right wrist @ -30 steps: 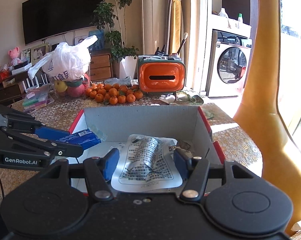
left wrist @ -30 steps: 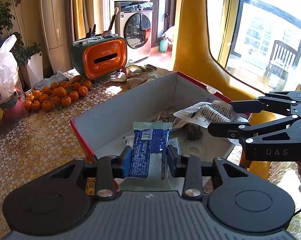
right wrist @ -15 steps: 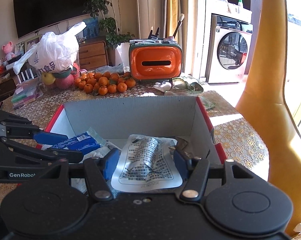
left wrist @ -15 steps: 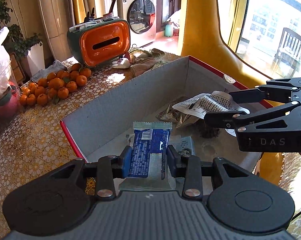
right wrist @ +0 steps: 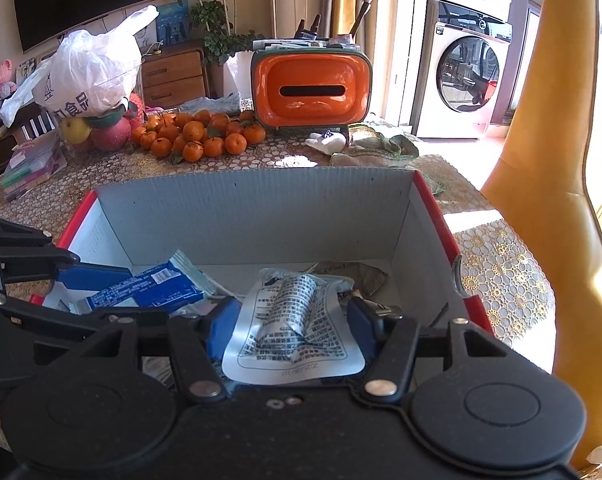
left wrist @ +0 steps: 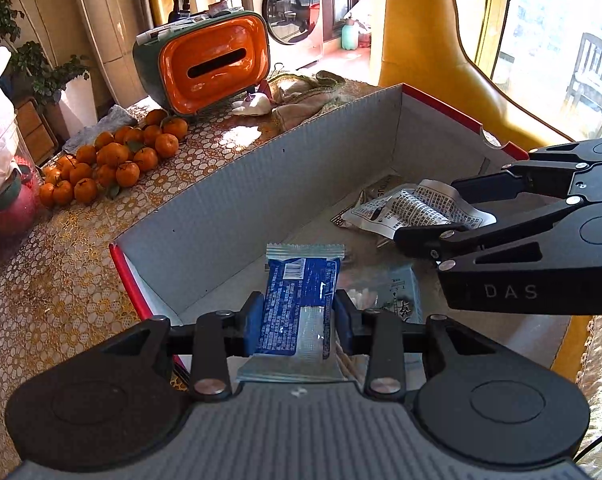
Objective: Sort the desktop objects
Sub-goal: 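Lower both items into the shoebox and open both grippers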
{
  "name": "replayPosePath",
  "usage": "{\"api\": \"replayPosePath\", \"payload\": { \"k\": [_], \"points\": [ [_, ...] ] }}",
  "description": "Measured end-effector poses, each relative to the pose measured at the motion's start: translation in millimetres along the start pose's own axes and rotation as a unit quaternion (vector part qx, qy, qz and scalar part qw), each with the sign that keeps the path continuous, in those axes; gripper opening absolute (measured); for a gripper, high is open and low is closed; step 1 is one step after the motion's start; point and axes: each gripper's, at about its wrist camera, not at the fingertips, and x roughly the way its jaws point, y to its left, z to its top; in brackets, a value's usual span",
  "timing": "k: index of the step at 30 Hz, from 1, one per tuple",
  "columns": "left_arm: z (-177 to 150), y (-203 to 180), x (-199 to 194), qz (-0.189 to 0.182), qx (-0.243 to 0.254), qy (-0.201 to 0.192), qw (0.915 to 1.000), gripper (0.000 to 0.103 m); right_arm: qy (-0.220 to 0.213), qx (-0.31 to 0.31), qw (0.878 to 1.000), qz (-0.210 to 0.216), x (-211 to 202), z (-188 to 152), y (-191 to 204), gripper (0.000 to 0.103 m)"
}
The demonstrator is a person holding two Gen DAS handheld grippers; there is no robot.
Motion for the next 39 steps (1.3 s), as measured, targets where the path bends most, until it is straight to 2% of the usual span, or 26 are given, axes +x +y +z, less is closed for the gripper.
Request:
{"api": "replayPosePath", "payload": {
  "k": [13,20,30,39],
  "points": [
    [7,-2,15,0.007,0.022,0.024,0.9994,0.035,0.026,-0.016,0.999,-0.008,19,3,3,0.06],
    [15,0,25,0.01,0.025,0.037,0.9989,0.035,0.039,-0.024,0.999,-0.026,29,7,-1,0.06],
    [27,7,40,0.005,0.02,0.062,0.9978,0.035,0.062,-0.04,0.997,-0.015,36,9,-2,0.063],
    [32,9,53,0.01,0.016,0.076,0.997,0.036,0.059,-0.067,0.996,-0.006,27,8,4,0.065]
  ]
}}
